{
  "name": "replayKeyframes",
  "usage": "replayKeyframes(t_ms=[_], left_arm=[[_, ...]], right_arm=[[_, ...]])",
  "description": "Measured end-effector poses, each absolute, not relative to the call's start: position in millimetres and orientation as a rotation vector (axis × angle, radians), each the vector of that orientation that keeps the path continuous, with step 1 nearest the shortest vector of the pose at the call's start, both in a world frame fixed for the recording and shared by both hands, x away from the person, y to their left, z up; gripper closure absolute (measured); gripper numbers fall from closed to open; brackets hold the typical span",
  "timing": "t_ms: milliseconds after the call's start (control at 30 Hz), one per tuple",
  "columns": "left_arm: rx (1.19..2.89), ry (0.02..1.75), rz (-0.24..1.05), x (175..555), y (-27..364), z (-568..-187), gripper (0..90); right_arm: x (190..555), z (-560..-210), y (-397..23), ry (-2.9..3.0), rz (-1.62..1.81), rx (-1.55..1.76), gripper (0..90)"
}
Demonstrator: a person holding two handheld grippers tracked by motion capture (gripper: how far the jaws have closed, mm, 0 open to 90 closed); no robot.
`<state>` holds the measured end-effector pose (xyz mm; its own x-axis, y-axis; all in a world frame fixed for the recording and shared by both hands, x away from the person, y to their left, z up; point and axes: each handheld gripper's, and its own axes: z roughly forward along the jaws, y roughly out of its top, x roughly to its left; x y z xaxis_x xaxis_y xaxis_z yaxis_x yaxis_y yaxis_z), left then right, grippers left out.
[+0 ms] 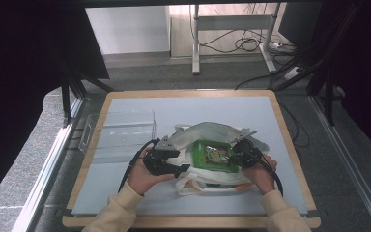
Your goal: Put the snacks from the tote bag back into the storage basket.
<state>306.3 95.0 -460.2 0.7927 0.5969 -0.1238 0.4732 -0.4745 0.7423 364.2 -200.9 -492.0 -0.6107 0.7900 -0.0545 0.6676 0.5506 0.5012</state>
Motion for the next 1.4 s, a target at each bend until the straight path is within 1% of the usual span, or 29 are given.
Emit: replayKeyframes(t_ms=[167,300,400,600,1100,1400], left_arm=[[2.152,0.806,0.193,307,94,-459,34.8],[2.145,0.819,0.196,309,90,-456,34.3],[2.141,0.826,0.194,312,86,-454,33.5],[2.110,0.870,0.175,318,80,-450,32.9],[2.109,0.990,0.106,338,53,-443,24.2],[2.141,1.034,0.082,347,38,-451,22.7]], right_arm=[[364,-493,-203,2.511,0.653,1.221,90.0],[364,-501,-204,2.524,0.601,1.224,90.0],[366,-501,-209,2.524,0.661,1.267,90.0],[367,-501,-208,2.538,0.645,1.246,90.0],[366,-503,-209,2.530,0.652,1.232,90.0],[365,-503,-209,2.526,0.657,1.228,90.0]])
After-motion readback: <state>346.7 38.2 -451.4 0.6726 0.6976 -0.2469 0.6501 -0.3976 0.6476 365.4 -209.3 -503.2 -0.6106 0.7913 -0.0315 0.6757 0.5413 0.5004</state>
